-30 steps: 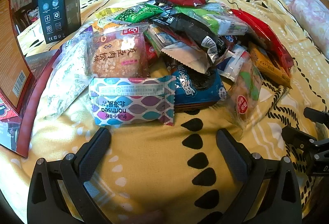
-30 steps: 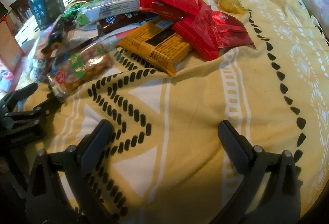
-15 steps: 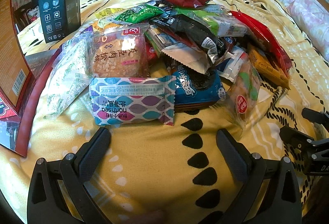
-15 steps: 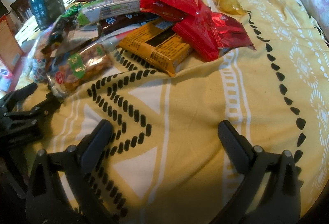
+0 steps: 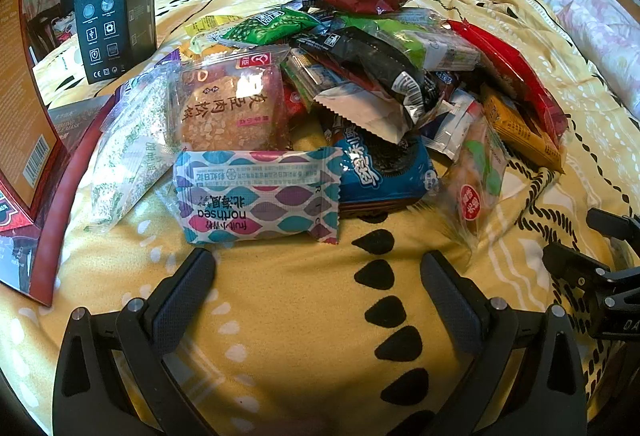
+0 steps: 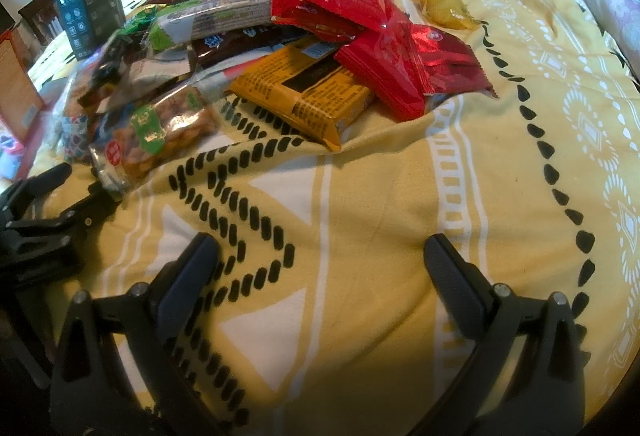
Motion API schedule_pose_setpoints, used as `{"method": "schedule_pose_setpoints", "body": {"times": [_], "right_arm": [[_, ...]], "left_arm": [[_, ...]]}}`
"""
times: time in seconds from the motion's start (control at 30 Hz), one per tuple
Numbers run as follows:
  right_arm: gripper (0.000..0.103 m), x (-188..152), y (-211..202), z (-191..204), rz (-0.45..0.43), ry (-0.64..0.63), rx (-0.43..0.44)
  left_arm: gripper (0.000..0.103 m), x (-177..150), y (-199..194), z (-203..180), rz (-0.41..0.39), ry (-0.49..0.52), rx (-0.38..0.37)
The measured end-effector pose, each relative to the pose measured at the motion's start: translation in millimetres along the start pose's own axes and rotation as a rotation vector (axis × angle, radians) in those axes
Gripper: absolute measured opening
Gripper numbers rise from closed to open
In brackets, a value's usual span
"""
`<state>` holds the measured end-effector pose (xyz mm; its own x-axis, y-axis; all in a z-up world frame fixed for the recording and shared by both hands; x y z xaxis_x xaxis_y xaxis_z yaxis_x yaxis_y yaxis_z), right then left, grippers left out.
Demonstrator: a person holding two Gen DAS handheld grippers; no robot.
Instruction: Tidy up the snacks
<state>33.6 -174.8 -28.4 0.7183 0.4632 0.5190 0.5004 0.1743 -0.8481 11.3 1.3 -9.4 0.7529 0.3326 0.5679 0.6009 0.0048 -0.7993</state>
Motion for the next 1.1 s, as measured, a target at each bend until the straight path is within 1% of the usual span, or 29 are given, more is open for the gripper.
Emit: {"method": "schedule_pose_setpoints", "body": {"times": [0.63,0.83,0.93,1.0,1.1], "right_arm": [[0.103,0.9,-0.1,0.8,-0.001,0.004,0.001],[0.103,0.4,0.0,0.3,-0.018,0.012,0.006],[0.103,2.7,2.1,-2.6,-0.044,0.048,0.001],[0.103,3.3,2.7,-2.0,-0.052,0.050,-0.005],[0.103,3.0,1.1,-3.7,-0.042,0.047,0.023]], "left_arm": [[0.103,0.5,-0.1,-0.3,0.001,0.000,-0.001],[0.103,0.2,0.6,-0.7,0.002,0.001,0.003],[0.103,0.5,0.8,-1.6,0.003,0.004,0.006],[0.103,0.7,0.5,-1.5,0.003,0.004,0.003],[0.103,0.9,-0.3,-0.4,0.001,0.001,-0.004]]}}
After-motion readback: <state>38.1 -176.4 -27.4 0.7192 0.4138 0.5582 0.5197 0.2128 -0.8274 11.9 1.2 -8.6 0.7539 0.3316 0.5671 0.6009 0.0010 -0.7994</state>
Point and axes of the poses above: each gripper's, at about its wrist camera, not at the fingertips, and y roughly the way its jaws point, z to its left, x to its top, the point moved 1 cm from there along y, roughly the way its jaws point, and after that the axes turned 14 degrees about -y, right-handed, at the moved point
